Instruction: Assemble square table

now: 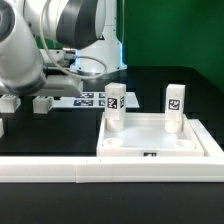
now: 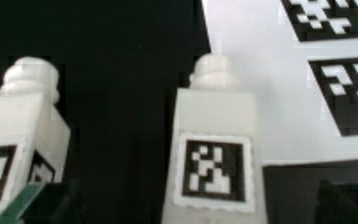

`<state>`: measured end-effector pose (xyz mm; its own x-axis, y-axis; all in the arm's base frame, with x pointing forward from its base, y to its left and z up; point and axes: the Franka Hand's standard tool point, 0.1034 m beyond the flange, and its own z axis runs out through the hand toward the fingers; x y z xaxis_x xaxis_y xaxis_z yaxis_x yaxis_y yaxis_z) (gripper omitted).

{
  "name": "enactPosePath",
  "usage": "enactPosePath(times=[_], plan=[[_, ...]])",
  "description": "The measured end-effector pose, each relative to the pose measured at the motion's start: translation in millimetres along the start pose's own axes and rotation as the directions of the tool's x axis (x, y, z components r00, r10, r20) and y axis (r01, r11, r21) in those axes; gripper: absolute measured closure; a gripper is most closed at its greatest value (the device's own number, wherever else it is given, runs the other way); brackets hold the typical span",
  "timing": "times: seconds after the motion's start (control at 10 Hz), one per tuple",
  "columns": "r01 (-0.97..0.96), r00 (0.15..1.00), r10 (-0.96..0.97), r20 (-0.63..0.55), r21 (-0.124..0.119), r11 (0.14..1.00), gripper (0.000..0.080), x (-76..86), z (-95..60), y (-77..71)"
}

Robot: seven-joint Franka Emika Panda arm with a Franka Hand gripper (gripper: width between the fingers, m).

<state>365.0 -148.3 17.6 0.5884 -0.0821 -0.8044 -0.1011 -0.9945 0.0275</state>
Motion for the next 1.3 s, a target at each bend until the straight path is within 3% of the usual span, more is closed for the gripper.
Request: enactPosePath(times=[0.5, 0.7, 0.8, 0.9, 1.3], plan=[[-0.015, 1.000, 0.015, 0.011, -0.006, 1.000, 0.0150, -0.2, 17.2, -2.1], [-0.013, 1.000, 0.013, 0.014, -0.007, 1.000, 0.0406, -0.6, 18.7, -3.4], [-0.013, 1.000, 0.013, 0.014, -0.006, 1.000, 0.0406, -0.7, 18.7, -3.3], [-0.013, 1.000, 0.013, 0.014, -0.006, 1.000, 0.0515, -0.7, 18.7, -3.3], [-0.013, 1.000, 0.013, 0.014, -0.006, 1.000, 0.0515, -0.7, 18.7, -3.3]])
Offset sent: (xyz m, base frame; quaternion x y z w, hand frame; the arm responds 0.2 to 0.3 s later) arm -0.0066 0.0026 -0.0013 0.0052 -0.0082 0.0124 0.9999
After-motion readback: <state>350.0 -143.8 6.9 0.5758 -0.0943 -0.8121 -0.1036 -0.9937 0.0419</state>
